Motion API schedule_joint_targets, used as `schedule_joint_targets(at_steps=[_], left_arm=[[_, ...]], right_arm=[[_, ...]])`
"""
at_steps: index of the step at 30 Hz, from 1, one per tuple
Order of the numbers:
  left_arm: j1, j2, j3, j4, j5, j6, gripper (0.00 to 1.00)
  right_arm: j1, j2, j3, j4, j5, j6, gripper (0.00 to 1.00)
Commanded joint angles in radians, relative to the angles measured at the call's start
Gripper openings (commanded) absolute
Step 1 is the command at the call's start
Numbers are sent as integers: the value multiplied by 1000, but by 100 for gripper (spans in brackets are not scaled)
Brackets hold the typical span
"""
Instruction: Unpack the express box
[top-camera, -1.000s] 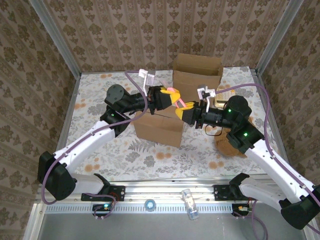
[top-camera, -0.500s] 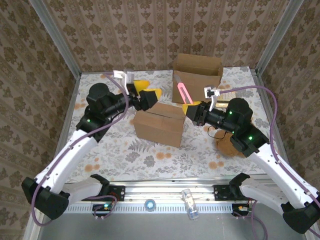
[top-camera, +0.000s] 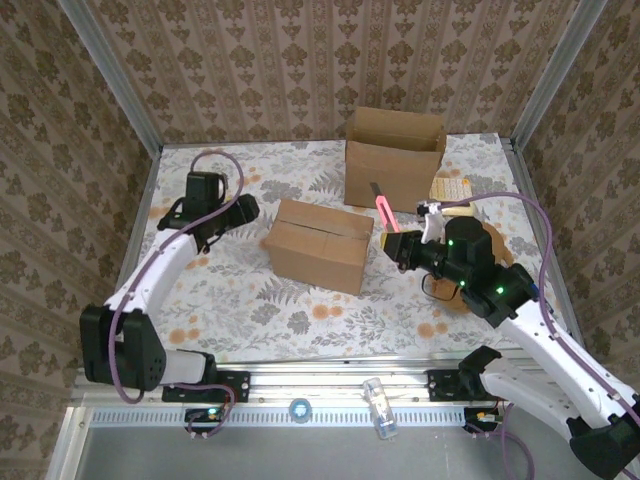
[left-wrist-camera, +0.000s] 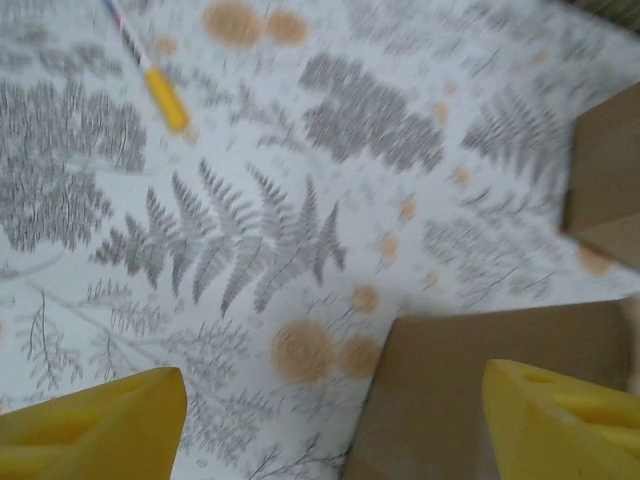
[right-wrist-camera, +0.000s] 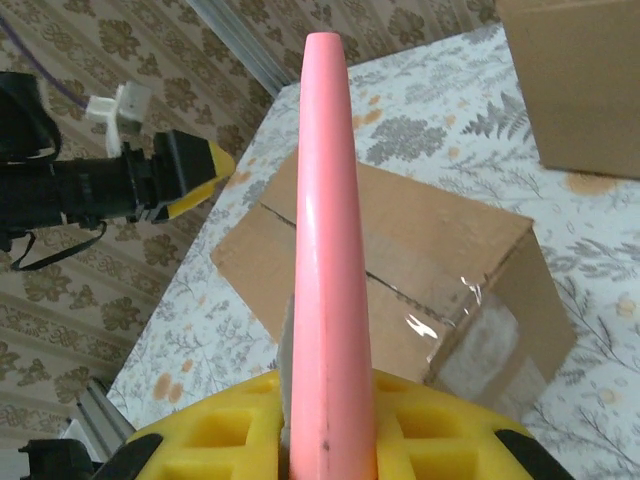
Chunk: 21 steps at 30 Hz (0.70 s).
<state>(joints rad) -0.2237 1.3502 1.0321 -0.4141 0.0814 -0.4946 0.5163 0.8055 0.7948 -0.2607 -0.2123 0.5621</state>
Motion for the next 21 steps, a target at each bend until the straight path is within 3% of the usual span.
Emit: schedule_joint_targets(at_steps=[1,9,14,17,21], left_arm=[[0,14,-21,-16,-21,-20,76],[-12,-78,-139,136,61,-52,78],[-18,-187,-218,353,132,-79,99],[-60,-192,-219,429,159,-32,100],[-171,-143,-149,386,85,101,100]], right_arm=[[-10,-53,-30,-51,13,51,0],[-71,-122,-98,-58,-49,87,0],[-112,-123,-123,-30,-96,98,0],[-125,-119,-135,-11,-114,101,0],[-136,-106,-138,-3,-131,99,0]])
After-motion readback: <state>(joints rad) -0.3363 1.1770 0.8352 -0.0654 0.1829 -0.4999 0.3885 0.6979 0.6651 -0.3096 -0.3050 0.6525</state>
